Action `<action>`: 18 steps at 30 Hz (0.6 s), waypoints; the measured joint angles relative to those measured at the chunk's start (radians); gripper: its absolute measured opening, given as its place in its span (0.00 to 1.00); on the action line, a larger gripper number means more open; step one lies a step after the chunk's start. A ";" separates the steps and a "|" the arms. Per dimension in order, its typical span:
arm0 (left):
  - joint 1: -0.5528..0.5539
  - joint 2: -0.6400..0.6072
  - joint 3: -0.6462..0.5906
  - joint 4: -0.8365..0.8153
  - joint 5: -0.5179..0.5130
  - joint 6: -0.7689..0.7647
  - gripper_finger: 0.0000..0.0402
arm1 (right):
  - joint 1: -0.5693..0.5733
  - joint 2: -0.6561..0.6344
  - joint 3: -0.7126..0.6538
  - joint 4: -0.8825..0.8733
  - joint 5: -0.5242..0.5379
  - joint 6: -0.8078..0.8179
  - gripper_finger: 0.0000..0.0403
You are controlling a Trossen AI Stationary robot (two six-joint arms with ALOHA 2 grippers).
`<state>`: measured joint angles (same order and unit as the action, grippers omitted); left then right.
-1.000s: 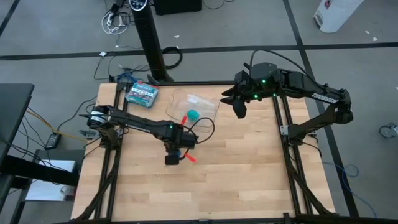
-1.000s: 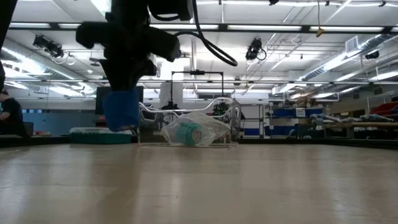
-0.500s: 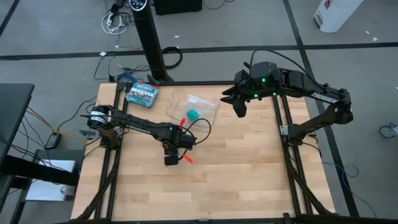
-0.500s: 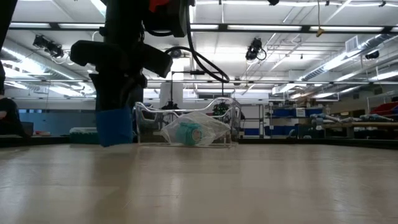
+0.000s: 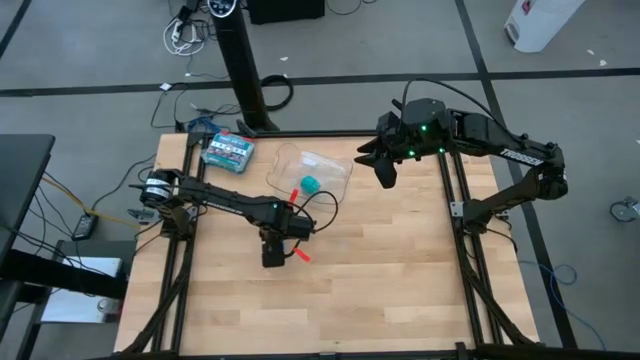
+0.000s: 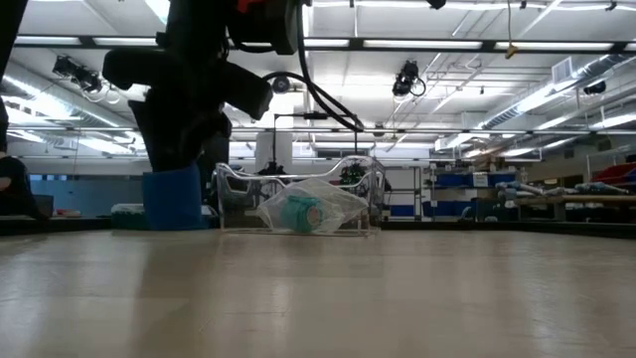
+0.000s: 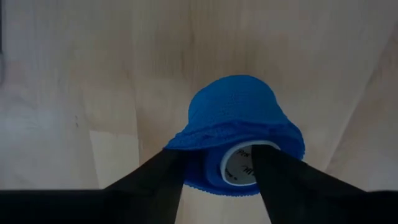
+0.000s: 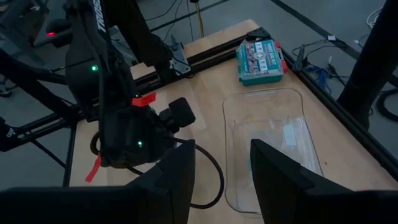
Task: Roll bandage
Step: Roll the blue bandage
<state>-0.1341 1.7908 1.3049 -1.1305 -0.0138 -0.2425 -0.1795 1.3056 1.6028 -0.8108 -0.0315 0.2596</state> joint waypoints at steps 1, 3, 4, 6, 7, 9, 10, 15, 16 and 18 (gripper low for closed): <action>0.000 0.000 0.001 -0.004 0.000 0.003 0.49 | 0.000 0.000 0.000 0.000 0.000 0.000 0.37; 0.001 0.000 0.007 -0.016 0.000 0.003 0.50 | 0.000 0.000 0.000 0.000 0.000 0.000 0.37; 0.002 0.000 0.013 -0.020 0.000 0.003 0.50 | 0.000 0.000 0.000 0.000 -0.001 0.000 0.37; 0.003 -0.007 0.022 -0.025 0.000 0.005 0.50 | 0.000 0.000 0.000 0.000 -0.010 0.000 0.37; 0.003 -0.010 0.027 -0.026 0.000 0.006 0.50 | 0.000 0.000 0.000 -0.001 -0.013 0.000 0.37; 0.003 -0.020 0.034 -0.008 -0.018 0.006 0.50 | 0.000 0.000 0.000 -0.002 -0.016 0.000 0.37; 0.003 -0.023 0.036 -0.002 -0.024 0.006 0.50 | 0.000 0.000 0.000 -0.005 -0.016 0.000 0.37; 0.012 -0.026 0.082 -0.002 0.005 -0.037 0.50 | 0.000 0.000 0.000 -0.005 -0.018 -0.004 0.37; 0.012 -0.031 0.084 0.001 -0.023 -0.039 0.49 | 0.000 0.000 0.000 -0.005 -0.018 -0.006 0.37; 0.014 -0.031 0.088 -0.026 -0.020 -0.045 0.48 | 0.000 0.000 0.000 -0.005 -0.019 -0.008 0.37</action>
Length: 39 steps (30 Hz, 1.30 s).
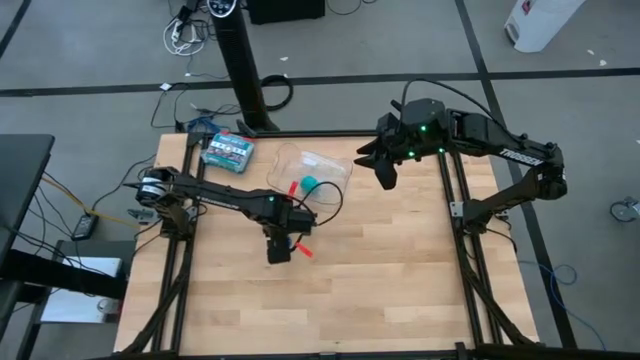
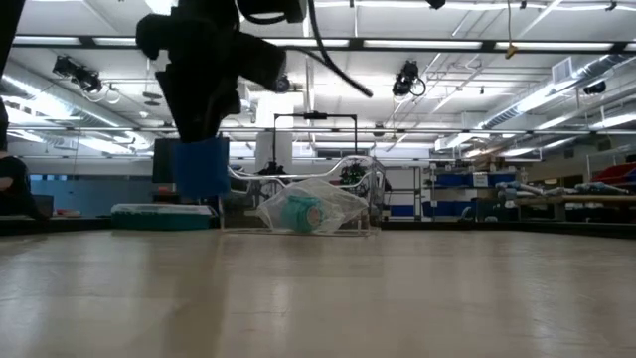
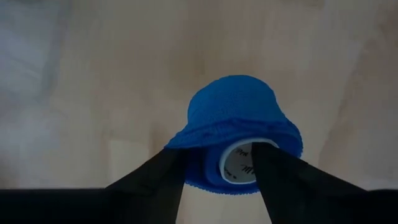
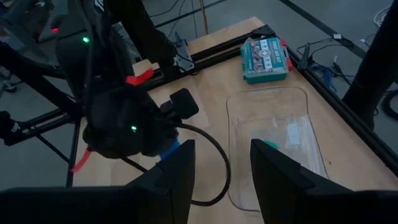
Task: Roll bandage
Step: Roll the blue bandage
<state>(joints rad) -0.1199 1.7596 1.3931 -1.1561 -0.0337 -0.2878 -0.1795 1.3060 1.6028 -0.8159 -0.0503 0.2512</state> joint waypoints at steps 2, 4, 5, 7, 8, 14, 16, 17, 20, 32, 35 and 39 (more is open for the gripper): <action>0.008 0.001 0.006 0.014 0.003 -0.021 0.47 | 0.000 0.000 0.000 0.001 -0.002 0.000 0.37; 0.010 -0.001 0.002 -0.003 -0.028 -0.009 0.45 | 0.000 0.000 0.000 0.001 -0.004 0.000 0.37; 0.021 0.000 0.001 -0.022 0.007 -0.021 0.44 | 0.000 0.000 0.000 0.002 -0.004 0.000 0.37; 0.035 0.001 -0.002 0.021 0.072 -0.045 0.42 | 0.000 0.000 0.000 0.002 -0.009 0.005 0.37; 0.036 -0.002 -0.010 0.035 0.040 -0.036 0.42 | 0.000 0.000 0.000 0.001 -0.010 0.005 0.37; 0.104 -0.012 -0.009 0.049 0.130 -0.100 0.38 | 0.000 0.000 0.000 0.005 -0.007 0.006 0.37; 0.098 -0.025 -0.009 0.015 0.034 -0.073 0.37 | 0.000 0.000 0.000 0.010 -0.003 0.006 0.37; 0.106 -0.026 -0.009 0.003 0.019 -0.064 0.36 | 0.000 0.000 0.000 0.016 -0.002 0.006 0.37; 0.140 -0.018 -0.011 0.017 0.174 -0.068 0.35 | 0.000 0.000 0.001 0.031 -0.001 0.006 0.37; 0.129 -0.011 -0.003 -0.014 0.206 -0.064 0.41 | 0.000 -0.007 0.001 0.032 0.008 0.004 0.37; 0.128 -0.022 0.015 0.031 0.216 -0.074 0.42 | -0.001 -0.007 0.001 0.032 0.009 0.002 0.37; 0.111 -0.022 0.015 0.036 0.220 -0.080 0.41 | -0.001 -0.008 0.001 0.038 0.013 0.001 0.37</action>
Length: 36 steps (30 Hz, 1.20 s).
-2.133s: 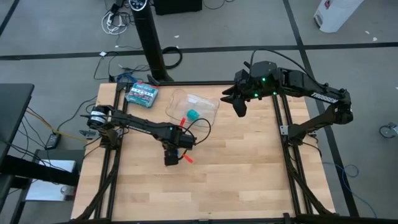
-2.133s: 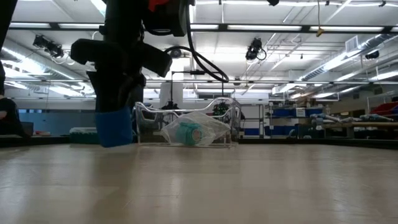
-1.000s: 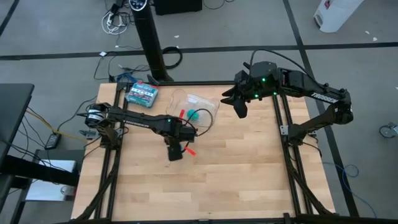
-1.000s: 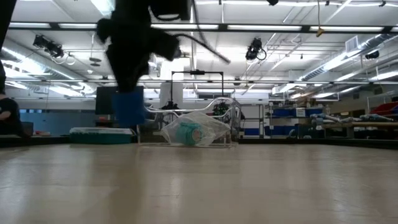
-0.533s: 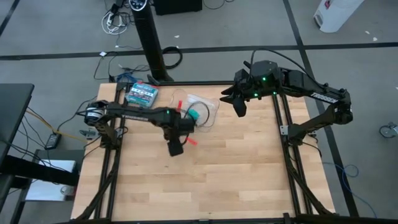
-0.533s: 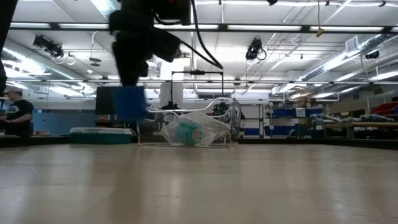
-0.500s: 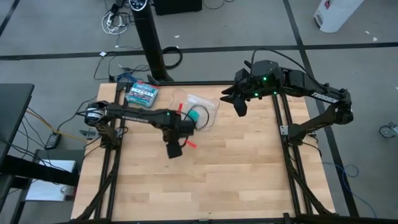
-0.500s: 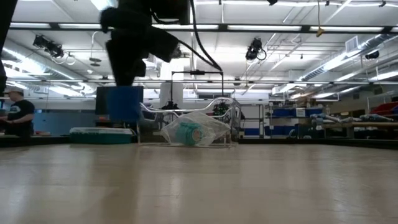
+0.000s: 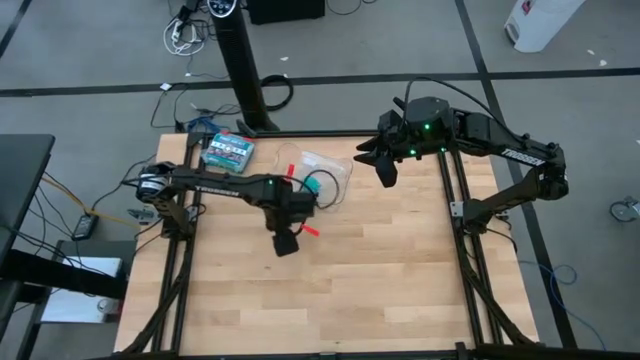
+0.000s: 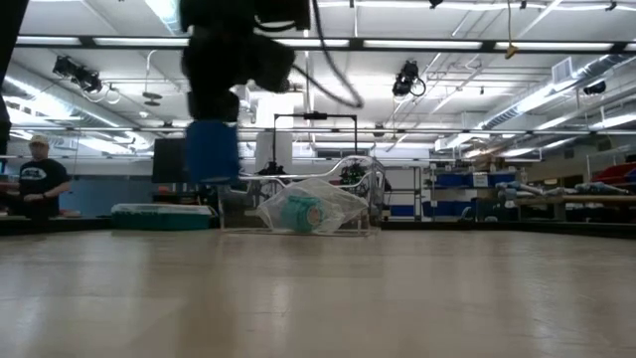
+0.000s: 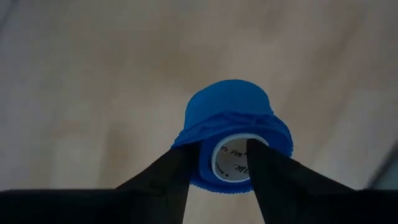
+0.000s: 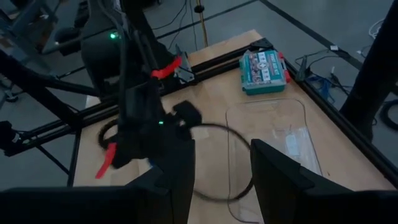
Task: Roll bandage
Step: Roll the blue bandage
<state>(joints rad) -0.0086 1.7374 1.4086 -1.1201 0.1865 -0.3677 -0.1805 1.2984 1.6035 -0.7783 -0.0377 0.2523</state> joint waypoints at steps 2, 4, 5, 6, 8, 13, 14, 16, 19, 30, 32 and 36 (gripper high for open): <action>-0.013 -0.005 -0.010 0.032 -0.091 0.028 0.41 | 0.000 0.000 0.000 0.001 0.003 0.000 0.37; -0.006 0.001 -0.025 -0.019 -0.108 0.024 0.41 | 0.000 0.000 0.000 -0.001 0.003 0.000 0.37; 0.004 0.009 -0.025 0.009 -0.058 0.006 0.41 | 0.000 0.000 0.000 -0.001 0.003 0.000 0.37; 0.010 0.013 -0.025 0.043 -0.026 0.003 0.41 | 0.000 0.000 0.000 -0.001 0.003 0.000 0.37; 0.009 0.009 -0.031 0.024 -0.067 0.023 0.41 | 0.000 -0.001 0.000 -0.001 0.004 0.000 0.37; 0.033 0.012 -0.054 0.017 0.040 0.027 0.44 | 0.001 -0.002 0.000 0.000 0.003 -0.001 0.37; 0.034 0.011 -0.054 0.016 0.048 0.032 0.45 | 0.001 -0.002 0.000 0.000 0.003 -0.001 0.37; 0.034 0.009 -0.053 0.019 0.048 0.061 0.49 | 0.001 -0.002 0.000 0.004 0.003 -0.002 0.37; 0.033 0.010 -0.053 0.019 0.047 0.089 0.56 | 0.000 -0.003 0.000 0.014 0.003 -0.007 0.37; -0.006 0.003 -0.003 0.003 -0.162 0.314 0.58 | 0.000 -0.003 0.000 0.019 0.003 -0.011 0.37; -0.007 0.003 0.020 0.003 -0.135 0.292 0.57 | 0.000 -0.003 0.000 0.019 0.003 -0.011 0.37; -0.030 0.003 0.060 0.010 -0.170 0.348 0.57 | 0.000 -0.005 0.000 0.020 0.008 -0.011 0.37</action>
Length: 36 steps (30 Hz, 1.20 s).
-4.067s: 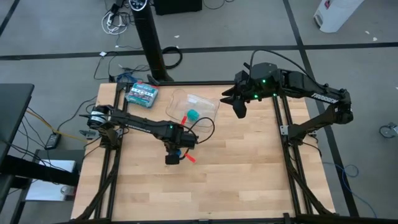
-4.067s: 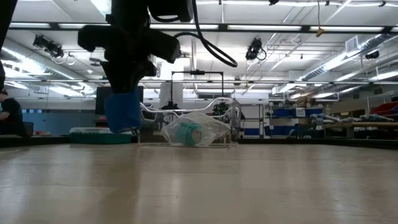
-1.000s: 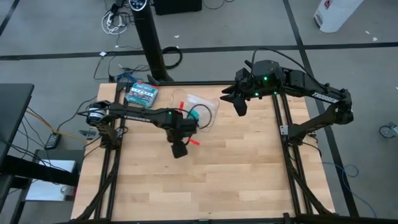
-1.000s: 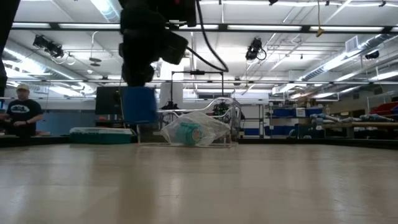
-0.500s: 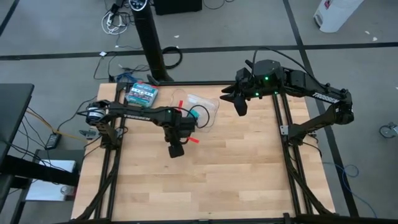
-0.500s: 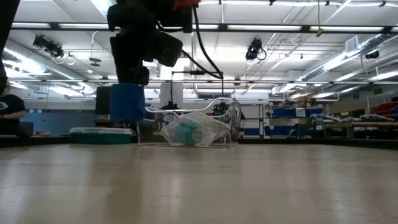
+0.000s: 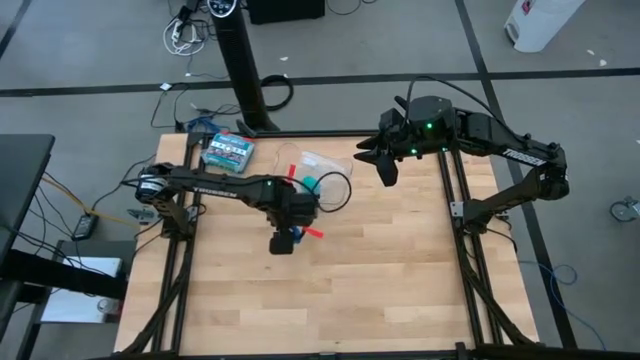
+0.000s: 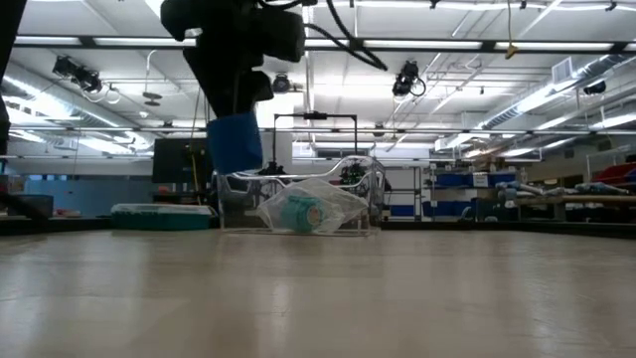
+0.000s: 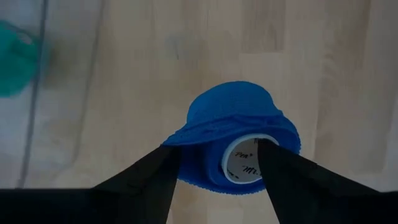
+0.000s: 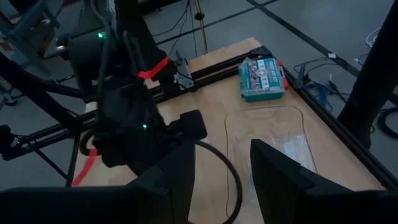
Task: Roll bandage
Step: Roll the blue bandage, then open the transparent zip bag
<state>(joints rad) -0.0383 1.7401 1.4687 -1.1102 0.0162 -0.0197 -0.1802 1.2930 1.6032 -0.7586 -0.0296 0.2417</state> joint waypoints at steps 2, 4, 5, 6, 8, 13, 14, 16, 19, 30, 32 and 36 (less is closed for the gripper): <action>0.003 0.000 0.006 0.009 -0.005 0.018 0.57 | 0.000 0.000 0.000 0.000 0.001 0.000 0.37; 0.005 0.000 0.007 0.003 -0.003 0.018 0.57 | 0.000 0.000 0.000 0.000 0.005 0.000 0.37; 0.005 0.000 0.007 -0.003 -0.001 0.019 0.57 | 0.000 0.000 0.000 0.001 0.006 0.000 0.37; 0.004 0.000 0.007 -0.010 0.004 0.022 0.57 | 0.000 0.000 0.000 0.001 0.006 0.000 0.37; 0.002 0.000 0.007 -0.023 0.011 0.037 0.55 | 0.000 0.000 0.000 0.001 0.010 -0.004 0.37; 0.004 0.000 0.007 -0.049 0.018 0.039 0.45 | 0.000 0.000 0.000 0.001 0.010 -0.008 0.37; 0.004 0.000 0.007 -0.059 0.018 0.039 0.42 | 0.000 0.000 0.000 0.001 0.011 -0.008 0.37; 0.004 0.000 0.012 -0.089 0.022 0.027 0.37 | 0.000 0.000 0.000 0.001 0.011 -0.008 0.37; 0.003 -0.002 0.021 -0.116 0.030 -0.006 0.30 | 0.000 0.000 0.000 0.001 0.012 -0.008 0.37; 0.013 0.010 0.058 -0.112 0.006 -0.053 0.24 | -0.007 0.000 0.000 0.010 0.021 -0.009 0.37; 0.019 0.026 0.033 -0.087 0.055 -0.036 0.24 | -0.011 0.000 0.000 0.024 0.021 -0.009 0.37; 0.019 0.035 0.012 -0.106 0.142 -0.041 0.24 | -0.015 -0.005 0.000 0.024 0.013 -0.005 0.37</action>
<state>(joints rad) -0.0198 1.7756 1.4807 -1.2164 0.1586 -0.0604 -0.1948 1.2883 1.6028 -0.7343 -0.0170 0.2364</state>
